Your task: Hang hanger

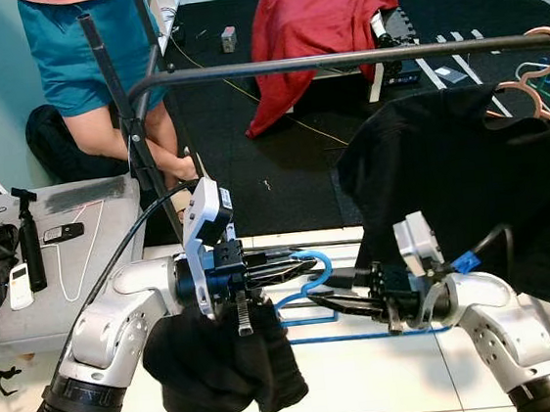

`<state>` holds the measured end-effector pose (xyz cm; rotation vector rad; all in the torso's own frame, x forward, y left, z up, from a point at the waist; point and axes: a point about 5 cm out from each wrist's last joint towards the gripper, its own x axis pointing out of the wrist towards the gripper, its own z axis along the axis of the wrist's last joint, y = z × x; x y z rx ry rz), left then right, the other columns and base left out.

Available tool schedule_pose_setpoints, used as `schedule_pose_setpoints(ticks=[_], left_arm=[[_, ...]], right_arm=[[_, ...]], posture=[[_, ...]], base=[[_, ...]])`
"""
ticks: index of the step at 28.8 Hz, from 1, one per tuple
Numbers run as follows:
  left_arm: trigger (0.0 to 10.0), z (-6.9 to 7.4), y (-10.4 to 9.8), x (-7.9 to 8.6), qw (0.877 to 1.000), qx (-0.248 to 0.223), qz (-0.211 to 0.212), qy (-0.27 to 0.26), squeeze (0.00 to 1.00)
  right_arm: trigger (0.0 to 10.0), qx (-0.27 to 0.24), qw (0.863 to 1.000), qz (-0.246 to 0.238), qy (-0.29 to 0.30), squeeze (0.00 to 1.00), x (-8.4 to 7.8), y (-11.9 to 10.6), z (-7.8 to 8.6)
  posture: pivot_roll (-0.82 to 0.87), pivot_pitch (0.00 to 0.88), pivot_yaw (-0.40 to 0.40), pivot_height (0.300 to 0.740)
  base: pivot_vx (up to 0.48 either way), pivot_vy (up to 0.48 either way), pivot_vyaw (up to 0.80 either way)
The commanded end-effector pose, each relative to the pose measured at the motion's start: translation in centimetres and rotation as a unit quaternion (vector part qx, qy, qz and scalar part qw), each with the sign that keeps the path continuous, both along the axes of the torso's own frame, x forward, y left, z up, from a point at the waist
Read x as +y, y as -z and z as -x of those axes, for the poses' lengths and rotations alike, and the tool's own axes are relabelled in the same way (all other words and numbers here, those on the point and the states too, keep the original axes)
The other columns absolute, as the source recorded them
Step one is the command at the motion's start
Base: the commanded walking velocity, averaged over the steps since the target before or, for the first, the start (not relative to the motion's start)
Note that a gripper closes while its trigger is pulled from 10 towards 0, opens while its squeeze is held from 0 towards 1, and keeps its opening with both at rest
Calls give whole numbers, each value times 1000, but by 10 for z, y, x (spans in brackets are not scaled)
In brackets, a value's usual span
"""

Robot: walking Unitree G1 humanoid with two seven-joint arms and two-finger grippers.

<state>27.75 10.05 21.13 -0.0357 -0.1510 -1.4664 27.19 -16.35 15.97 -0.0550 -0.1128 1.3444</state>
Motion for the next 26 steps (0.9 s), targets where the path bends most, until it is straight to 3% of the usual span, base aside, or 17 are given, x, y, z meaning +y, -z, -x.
schedule_pose_setpoints(ticks=[1,7,9,10,13,15,19,21,24,26], left_arm=[[0,0,-7,3,1000,-16,19,-4,0],[0,0,-7,3,1000,-17,19,-4,0],[0,1,-5,2,1000,-19,13,-2,0],[0,1,-4,2,1000,-21,6,-1,0],[0,2,-4,2,1000,-22,1,0,0],[0,2,-2,2,1000,-23,-7,2,0],[0,2,2,4,999,-27,-27,1,0],[0,2,3,4,999,-28,-30,1,0],[0,2,5,4,999,-28,-38,4,0],[0,-6,8,5,997,-45,-59,-30,0]], right_arm=[[10000,3,1000,2,0,1000,1,5,2],[10000,-4,1000,2,4,1000,0,5,1],[10000,-50,996,7,70,976,-5,2,-8],[10000,-83,988,1,128,0,-12,-4,-17],[10000,-104,981,-5,165,0,-16,-8,-22],[10000,-151,955,-64,245,0,-31,-26,-30],[10000,-222,899,-176,333,0,-50,-59,-30],[10000,-226,892,-191,341,0,-52,-62,-30],[10000,-208,909,-204,299,0,-40,-62,-25],[10000,-176,914,-200,305,0,-40,-48,-23]], posture=[[-82,155,32,740],[-83,155,32,740],[-83,155,32,740],[-81,159,33,740],[-81,159,33,740],[-81,160,35,740],[-78,161,37,740],[-78,161,37,740],[-82,164,44,740],[-73,163,41,740]], base=[[0,0,0],[0,0,0],[0,0,0],[0,0,0],[0,0,0],[0,0,0],[0,0,0],[0,0,0],[0,0,0],[0,0,0]])
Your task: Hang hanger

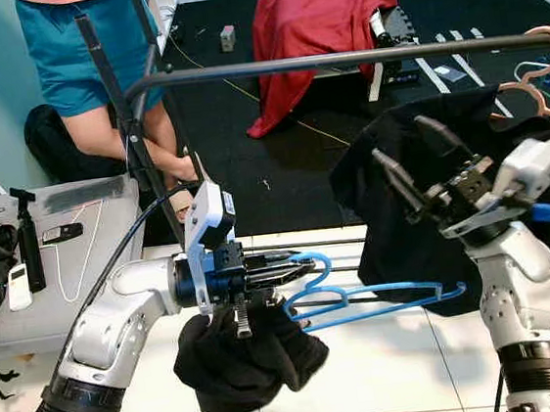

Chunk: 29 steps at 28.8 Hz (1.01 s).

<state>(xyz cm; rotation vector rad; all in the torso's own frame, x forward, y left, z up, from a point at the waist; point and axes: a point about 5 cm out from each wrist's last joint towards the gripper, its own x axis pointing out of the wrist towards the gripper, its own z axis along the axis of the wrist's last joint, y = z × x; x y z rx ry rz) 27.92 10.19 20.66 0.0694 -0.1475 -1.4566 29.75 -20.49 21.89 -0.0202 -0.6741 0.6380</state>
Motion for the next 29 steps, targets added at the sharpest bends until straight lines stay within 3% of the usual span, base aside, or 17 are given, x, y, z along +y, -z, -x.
schedule_pose_setpoints(ticks=[1,4,9,13,14,18,21,22,24,26,29], left_arm=[[0,-4,3,4,999,-15,-22,-22,0],[0,-16,6,9,995,-36,-55,-75,0],[0,-23,7,13,991,-45,-72,-100,0],[0,-32,8,18,984,-58,-98,-140,0],[0,-35,9,20,981,-61,-108,-152,0],[0,-41,10,23,973,-69,-126,-180,0],[0,-52,8,29,962,-72,-129,-229,0],[0,-52,8,29,962,-72,-129,-229,0],[0,-55,4,32,961,-70,-121,-238,0],[0,-55,4,32,961,-70,-121,-238,0],[0,-54,-6,36,962,-74,-104,-241,0]], right_arm=[[10000,28,1000,-6,-11,0,2,11,2],[10000,71,994,12,-81,0,14,24,16],[10000,73,989,30,-123,0,27,27,29],[10000,20,998,4,-58,0,30,13,31],[10000,-3,1000,-24,-20,0,26,6,29],[10000,4,999,-39,-14,0,25,7,30],[10000,138,987,16,-79,0,40,48,39],[10000,138,987,16,-79,0,40,48,39],[10000,202,973,62,-88,0,47,78,47],[10000,202,973,62,-88,0,47,78,47],[10000,244,963,73,-92,0,56,101,57]], posture=[[-73,163,41,740],[-77,164,46,740],[-81,166,51,740],[-77,168,60,740],[-77,166,66,740],[-80,162,65,740],[-79,158,59,740],[-79,158,59,740],[-72,155,57,740],[-72,155,57,740],[-70,148,58,740]], base=[[0,0,0],[0,0,0],[0,0,0],[0,0,0],[0,0,0],[0,0,0],[0,0,0],[0,0,0],[0,0,0],[0,0,0],[0,0,0]])
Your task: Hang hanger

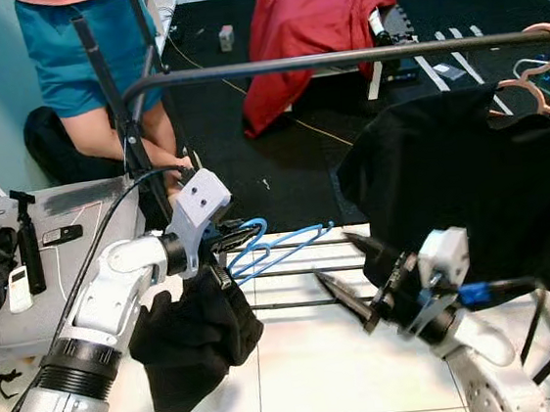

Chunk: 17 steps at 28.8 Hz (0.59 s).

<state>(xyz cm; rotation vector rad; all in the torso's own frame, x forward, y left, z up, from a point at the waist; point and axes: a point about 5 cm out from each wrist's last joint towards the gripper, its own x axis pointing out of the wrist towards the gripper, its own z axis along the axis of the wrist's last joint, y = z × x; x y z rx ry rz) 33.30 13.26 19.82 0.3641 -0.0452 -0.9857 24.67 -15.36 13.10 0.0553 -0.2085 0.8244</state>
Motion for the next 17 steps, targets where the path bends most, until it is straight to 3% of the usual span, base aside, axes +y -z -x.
schedule_pose_setpoints(ticks=[1,4,5,6,13,17], left_arm=[[0,-1,-14,6,1000,-19,11,-2,0],[0,-1,-23,7,999,-25,28,-1,0],[0,1,-35,4,998,-31,56,25,0],[0,3,-41,3,996,-34,71,40,0],[0,7,-52,0,993,-39,89,69,0],[0,13,-60,-1,989,-44,94,110,0]], right_arm=[[10000,27,1000,9,-5,0,5,13,6],[10000,66,997,38,4,0,5,32,9],[10000,131,987,76,47,0,-2,58,7],[10000,143,985,84,55,0,-3,66,5],[10000,135,982,126,35,0,6,83,3],[10000,109,989,101,16,0,14,84,-4]], posture=[[-70,148,58,740],[-70,145,57,740],[-70,145,57,740],[-70,138,58,740],[-63,134,57,740],[-55,134,60,740]], base=[[0,0,0],[0,0,0],[0,0,0],[0,0,0],[0,0,0],[0,0,0]])
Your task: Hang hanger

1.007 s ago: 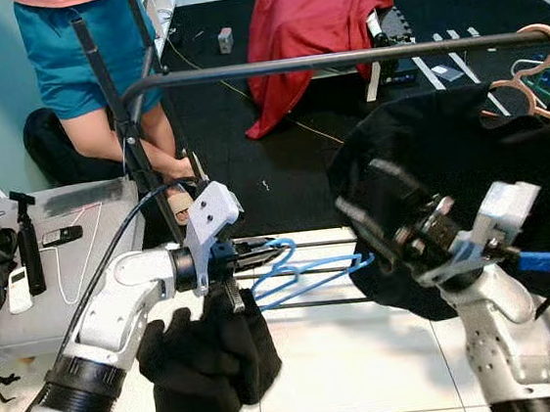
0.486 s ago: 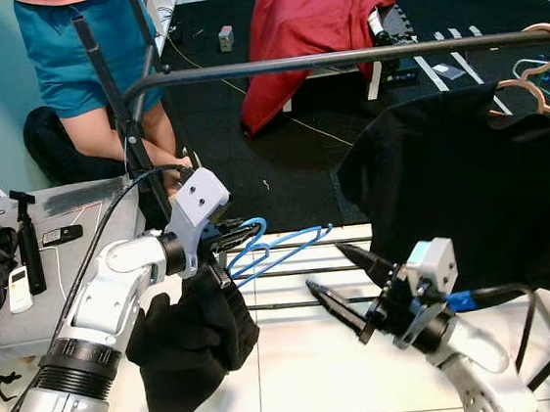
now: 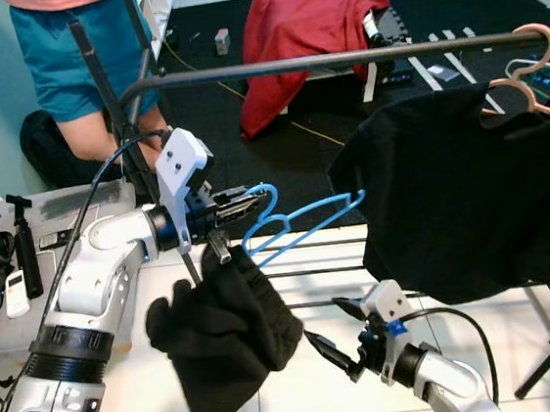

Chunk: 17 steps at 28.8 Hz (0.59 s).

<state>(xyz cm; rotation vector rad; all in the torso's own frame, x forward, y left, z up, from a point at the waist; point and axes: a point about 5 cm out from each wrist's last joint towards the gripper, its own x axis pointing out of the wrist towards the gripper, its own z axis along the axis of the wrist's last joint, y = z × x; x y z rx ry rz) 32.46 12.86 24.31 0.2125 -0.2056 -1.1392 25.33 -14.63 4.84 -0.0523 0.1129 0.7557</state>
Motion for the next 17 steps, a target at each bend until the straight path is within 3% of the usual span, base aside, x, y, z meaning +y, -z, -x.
schedule_pose_setpoints(ticks=[1,2,5,6,7,10,11,13,15,17], left_arm=[[0,5,-15,3,999,-26,4,20,0],[0,5,-15,3,999,-26,4,20,0],[0,11,-19,0,998,-28,8,58,0],[0,11,-19,0,998,-28,8,58,0],[0,12,-19,-2,997,-28,10,67,0],[0,14,-20,-3,997,-28,10,75,0],[0,15,-20,-4,996,-27,9,80,0],[0,15,-19,-4,996,-28,5,84,0],[0,16,-20,-5,996,-28,3,88,0],[0,16,-22,-5,995,-29,3,90,0]], right_arm=[[10000,-13,1000,-9,-21,0,7,2,2],[10000,-13,1000,-9,-21,0,7,2,2],[10000,-51,994,-75,-66,0,11,-17,-6],[10000,-51,994,-75,-66,0,11,-17,-6],[10000,-56,991,-90,-86,94,12,-21,-7],[10000,-56,988,-100,-103,94,12,-23,-9],[10000,-56,986,-105,-118,722,13,-25,-11],[10000,-57,984,-104,-133,722,13,-27,-14],[10000,-57,981,-98,-156,1000,14,-29,-18],[10000,-53,981,-97,-163,1000,15,-29,-20]], posture=[[-55,134,60,740],[-55,134,60,740],[-53,141,63,740],[-53,141,63,740],[-52,145,61,740],[-51,146,59,740],[-50,150,56,740],[-50,152,55,740],[-48,156,56,740],[-45,157,56,740]], base=[[0,0,0],[0,0,0],[0,0,0],[0,0,0],[0,0,0],[0,0,0],[0,0,0],[0,0,0],[0,0,0],[0,0,0]])
